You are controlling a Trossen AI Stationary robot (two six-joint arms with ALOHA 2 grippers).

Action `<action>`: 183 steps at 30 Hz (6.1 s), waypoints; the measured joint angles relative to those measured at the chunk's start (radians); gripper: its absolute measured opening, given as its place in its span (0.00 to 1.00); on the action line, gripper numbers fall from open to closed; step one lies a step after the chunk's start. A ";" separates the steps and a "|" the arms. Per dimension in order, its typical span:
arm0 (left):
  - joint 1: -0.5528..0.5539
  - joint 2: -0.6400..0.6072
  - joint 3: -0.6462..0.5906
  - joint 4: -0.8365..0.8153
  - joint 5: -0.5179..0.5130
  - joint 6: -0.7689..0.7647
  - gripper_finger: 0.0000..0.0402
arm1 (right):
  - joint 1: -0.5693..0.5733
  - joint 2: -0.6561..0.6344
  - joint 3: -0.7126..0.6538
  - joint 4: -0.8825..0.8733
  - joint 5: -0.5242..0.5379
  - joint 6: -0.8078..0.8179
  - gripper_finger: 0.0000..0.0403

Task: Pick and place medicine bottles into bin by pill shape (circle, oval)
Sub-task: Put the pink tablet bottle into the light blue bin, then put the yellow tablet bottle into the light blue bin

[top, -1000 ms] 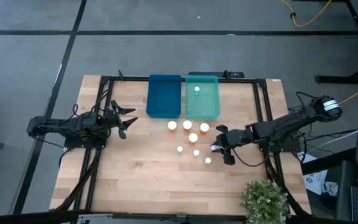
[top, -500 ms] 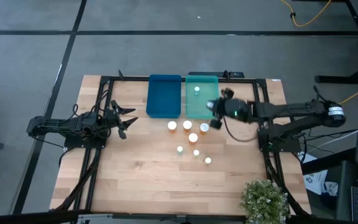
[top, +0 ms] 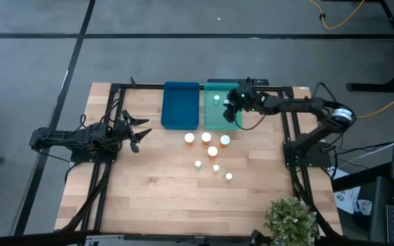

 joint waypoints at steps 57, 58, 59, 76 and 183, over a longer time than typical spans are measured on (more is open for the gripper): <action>0.000 0.000 0.000 0.000 0.000 0.000 0.48 | 0.574 -0.428 0.000 -0.564 -0.238 0.140 0.54; 0.000 0.000 0.000 0.000 0.000 0.000 0.48 | 0.621 -0.424 -0.002 -0.582 -0.226 0.158 0.54; 0.000 0.000 0.000 0.000 0.000 0.000 0.48 | 0.662 -0.419 -0.010 -0.581 -0.216 0.163 0.54; 0.000 0.000 0.000 0.000 0.000 0.000 0.48 | 0.895 -0.267 -0.339 0.005 -0.133 0.201 0.54; 0.000 0.000 0.000 0.000 0.000 0.001 0.48 | 0.133 0.188 0.100 0.132 0.018 0.024 0.47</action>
